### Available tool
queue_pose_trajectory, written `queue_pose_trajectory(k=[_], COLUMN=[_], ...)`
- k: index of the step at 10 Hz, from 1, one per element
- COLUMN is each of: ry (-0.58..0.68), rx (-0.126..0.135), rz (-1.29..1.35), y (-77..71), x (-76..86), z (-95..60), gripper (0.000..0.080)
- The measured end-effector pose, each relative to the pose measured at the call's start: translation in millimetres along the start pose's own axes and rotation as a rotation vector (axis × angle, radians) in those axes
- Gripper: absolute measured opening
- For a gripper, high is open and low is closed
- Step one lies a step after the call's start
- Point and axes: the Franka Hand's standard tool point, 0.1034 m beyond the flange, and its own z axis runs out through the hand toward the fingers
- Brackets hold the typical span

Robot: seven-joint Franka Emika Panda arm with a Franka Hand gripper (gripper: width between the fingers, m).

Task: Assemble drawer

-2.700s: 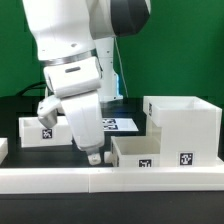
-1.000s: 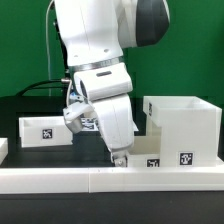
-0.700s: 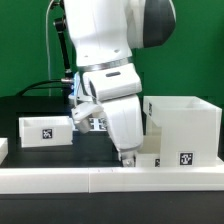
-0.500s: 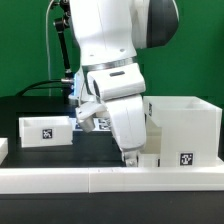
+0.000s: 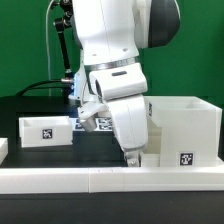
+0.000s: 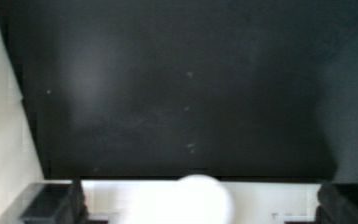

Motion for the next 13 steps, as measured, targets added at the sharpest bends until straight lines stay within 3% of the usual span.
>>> queue_pose_trajectory(k=[6, 8, 10, 13], ry=[0.017, 0.001, -0.007, -0.019], rx=[0.004, 0.006, 0.019, 0.007], rz=[0.004, 0.029, 0.032, 0.061], y=[0.5, 0.9, 1.9, 1.1], x=[23.7, 24.6, 7.9, -22.5], z=[3.5, 3.8, -0.5, -11.6], gripper=[0.0649, 0.0649, 0.0649, 0.0649])
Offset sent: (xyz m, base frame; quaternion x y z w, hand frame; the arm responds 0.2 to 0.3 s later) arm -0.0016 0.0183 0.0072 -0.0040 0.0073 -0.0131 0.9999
